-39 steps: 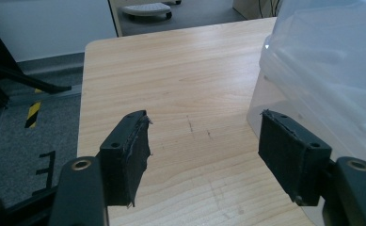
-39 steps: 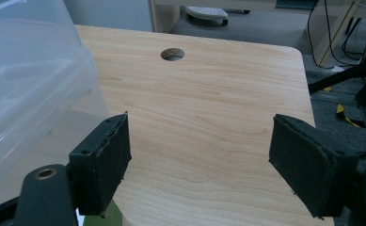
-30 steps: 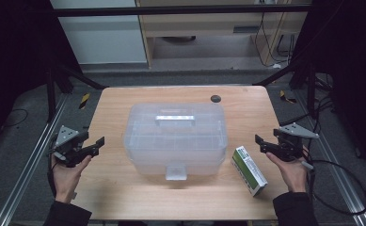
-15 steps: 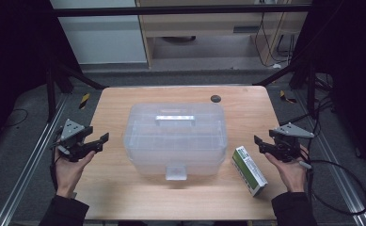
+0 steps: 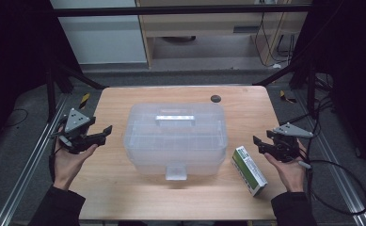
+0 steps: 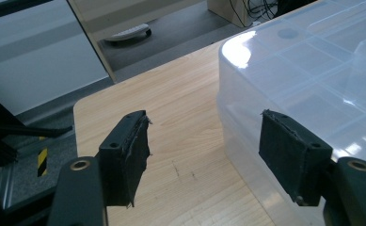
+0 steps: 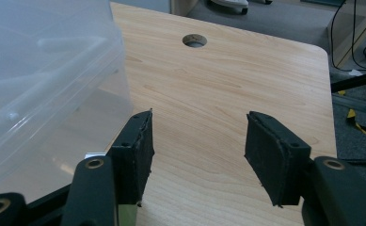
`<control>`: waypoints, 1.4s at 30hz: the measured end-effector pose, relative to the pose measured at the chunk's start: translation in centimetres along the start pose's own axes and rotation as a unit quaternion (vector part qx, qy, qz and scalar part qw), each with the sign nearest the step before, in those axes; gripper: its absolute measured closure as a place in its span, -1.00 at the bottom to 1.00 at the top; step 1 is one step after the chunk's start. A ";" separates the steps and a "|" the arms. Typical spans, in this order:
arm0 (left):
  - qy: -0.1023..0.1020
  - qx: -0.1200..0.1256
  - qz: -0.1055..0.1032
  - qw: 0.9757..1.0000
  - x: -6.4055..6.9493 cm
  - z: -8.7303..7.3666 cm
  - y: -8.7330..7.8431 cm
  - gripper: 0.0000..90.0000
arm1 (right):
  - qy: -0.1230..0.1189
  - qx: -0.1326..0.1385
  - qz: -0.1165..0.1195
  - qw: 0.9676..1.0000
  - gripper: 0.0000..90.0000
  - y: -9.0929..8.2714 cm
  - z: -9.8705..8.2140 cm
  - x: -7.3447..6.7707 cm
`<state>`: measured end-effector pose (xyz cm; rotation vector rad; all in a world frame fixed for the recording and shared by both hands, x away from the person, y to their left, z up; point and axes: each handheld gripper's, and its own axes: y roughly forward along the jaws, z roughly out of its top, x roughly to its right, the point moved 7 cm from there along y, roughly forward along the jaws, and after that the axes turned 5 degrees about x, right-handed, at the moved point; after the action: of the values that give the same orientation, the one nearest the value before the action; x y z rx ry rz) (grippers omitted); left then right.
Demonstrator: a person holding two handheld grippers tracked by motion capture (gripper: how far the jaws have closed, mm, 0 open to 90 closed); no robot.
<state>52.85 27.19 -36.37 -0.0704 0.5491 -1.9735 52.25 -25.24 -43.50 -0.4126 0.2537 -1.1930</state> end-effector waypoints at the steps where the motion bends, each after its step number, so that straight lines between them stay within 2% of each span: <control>1: 0.005 -0.001 -0.002 1.000 0.1 0.2 0.1 -0.27 | -0.001 -0.001 0.001 1.000 -0.05 0.0 0.0 0.0; 3: 0.010 -0.003 -0.004 1.000 0.3 0.4 0.1 -0.27 | -0.001 0.000 0.003 1.000 -0.05 0.0 0.0 -0.1; 4: 0.021 -0.006 -0.006 1.000 0.6 0.8 0.2 -0.27 | 0.000 0.002 0.003 1.000 -0.04 -0.1 0.1 -0.1; 12: 0.044 -0.011 -0.013 0.999 1.2 1.6 0.5 -0.26 | 0.004 -0.003 -0.001 1.000 -0.10 -0.2 0.1 0.1; 22: 0.062 -0.009 -0.026 0.998 2.3 2.8 0.7 -0.25 | 0.007 -0.002 0.000 1.000 -0.17 -0.1 0.1 -0.1; 24: 0.073 -0.012 -0.030 0.997 2.6 3.2 0.8 -0.25 | 0.006 -0.005 0.002 1.000 -0.19 0.0 0.1 -0.2; 34: 0.091 -0.013 -0.037 0.995 3.7 4.1 1.1 -0.24 | 0.005 -0.009 0.002 1.000 -0.23 -0.1 0.1 -0.2; 42: 0.117 -0.014 -0.042 0.992 4.7 5.1 1.3 -0.24 | 0.006 -0.009 0.002 1.000 -0.25 0.0 0.1 -0.2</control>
<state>53.24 20.93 -33.21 0.1236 0.7351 -2.0695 52.21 -25.04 -43.41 -0.4202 0.2763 -1.1909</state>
